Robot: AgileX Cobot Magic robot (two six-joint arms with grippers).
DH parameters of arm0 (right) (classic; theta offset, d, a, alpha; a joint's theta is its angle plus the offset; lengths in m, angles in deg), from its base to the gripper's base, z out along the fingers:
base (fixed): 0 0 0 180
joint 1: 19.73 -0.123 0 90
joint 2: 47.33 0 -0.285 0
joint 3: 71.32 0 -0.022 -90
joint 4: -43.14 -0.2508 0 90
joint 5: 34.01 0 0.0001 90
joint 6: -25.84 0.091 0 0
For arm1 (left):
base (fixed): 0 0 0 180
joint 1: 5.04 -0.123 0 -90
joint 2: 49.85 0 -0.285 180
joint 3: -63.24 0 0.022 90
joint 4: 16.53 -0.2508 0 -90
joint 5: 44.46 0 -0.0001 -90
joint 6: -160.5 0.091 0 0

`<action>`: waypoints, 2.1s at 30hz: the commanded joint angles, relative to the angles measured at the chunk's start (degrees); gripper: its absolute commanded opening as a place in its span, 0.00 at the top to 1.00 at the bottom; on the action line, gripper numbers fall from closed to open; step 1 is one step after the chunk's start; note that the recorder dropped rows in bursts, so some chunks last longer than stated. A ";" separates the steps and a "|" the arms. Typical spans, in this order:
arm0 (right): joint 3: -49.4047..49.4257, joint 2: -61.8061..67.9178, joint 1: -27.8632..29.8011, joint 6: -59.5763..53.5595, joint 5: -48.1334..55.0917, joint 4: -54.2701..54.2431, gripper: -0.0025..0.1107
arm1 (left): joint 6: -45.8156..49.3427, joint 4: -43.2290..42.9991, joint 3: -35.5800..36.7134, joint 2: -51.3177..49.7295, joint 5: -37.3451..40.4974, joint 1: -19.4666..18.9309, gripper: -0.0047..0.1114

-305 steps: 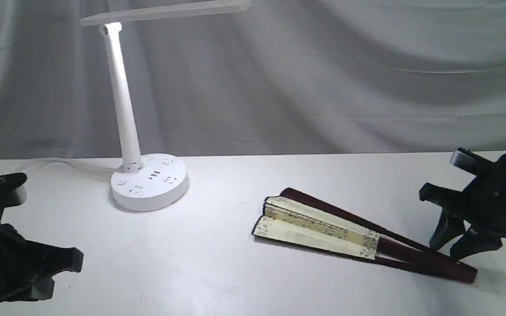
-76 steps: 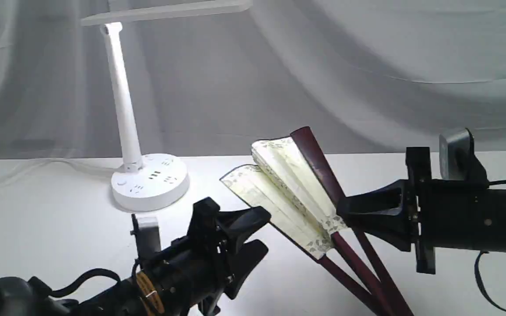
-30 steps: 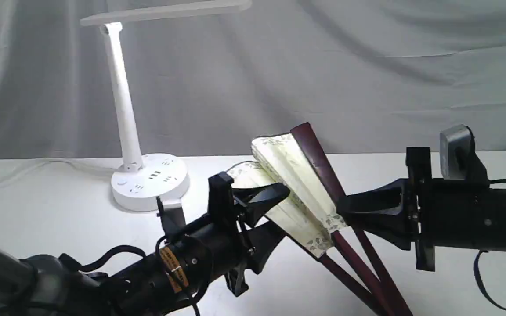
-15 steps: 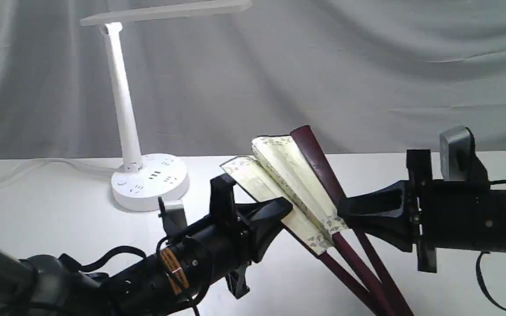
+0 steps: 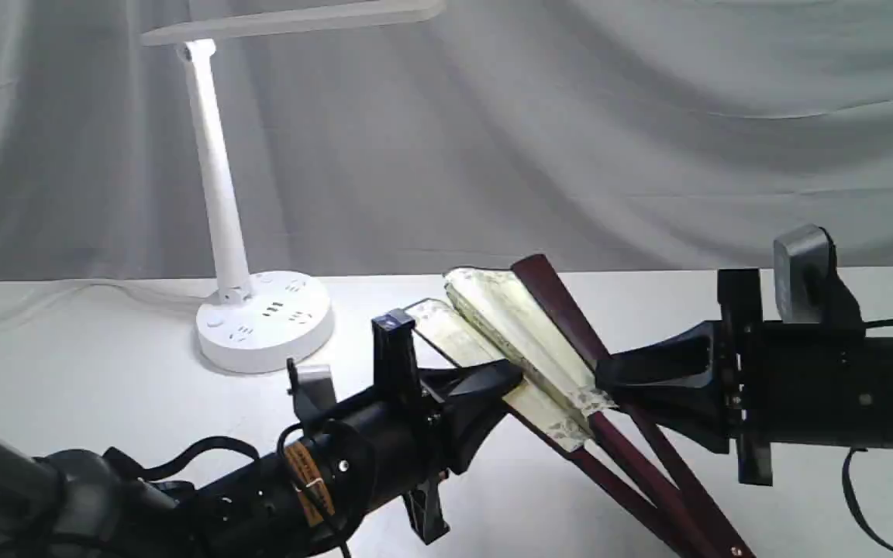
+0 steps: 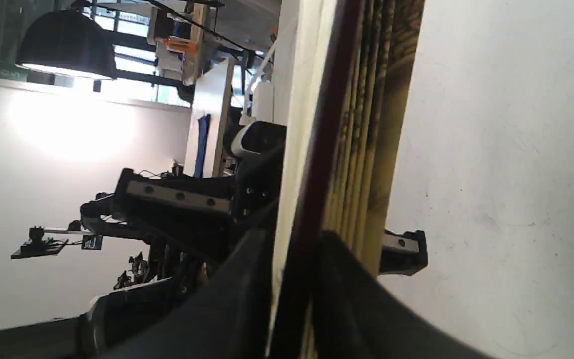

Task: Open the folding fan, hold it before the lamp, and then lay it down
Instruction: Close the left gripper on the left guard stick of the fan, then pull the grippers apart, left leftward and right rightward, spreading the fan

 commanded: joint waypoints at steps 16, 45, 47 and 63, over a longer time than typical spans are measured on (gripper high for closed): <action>0.20 -0.56 0.01 -1.18 0.60 0.84 0.80 | -2.46 -15.65 -1.85 -0.01 -1.12 -3.06 0.96; 0.20 -0.56 0.01 -2.65 -4.92 -4.07 0.98 | -2.47 -11.76 -5.57 -0.01 -1.12 -3.15 0.96; 0.20 -0.56 0.01 -2.65 -6.38 -4.20 0.98 | -2.25 -10.39 -5.57 -0.01 -1.12 -3.15 0.96; 0.20 -0.56 0.11 -2.65 -12.92 -6.99 0.98 | -2.01 0.26 -5.57 -0.01 -1.12 -3.15 0.96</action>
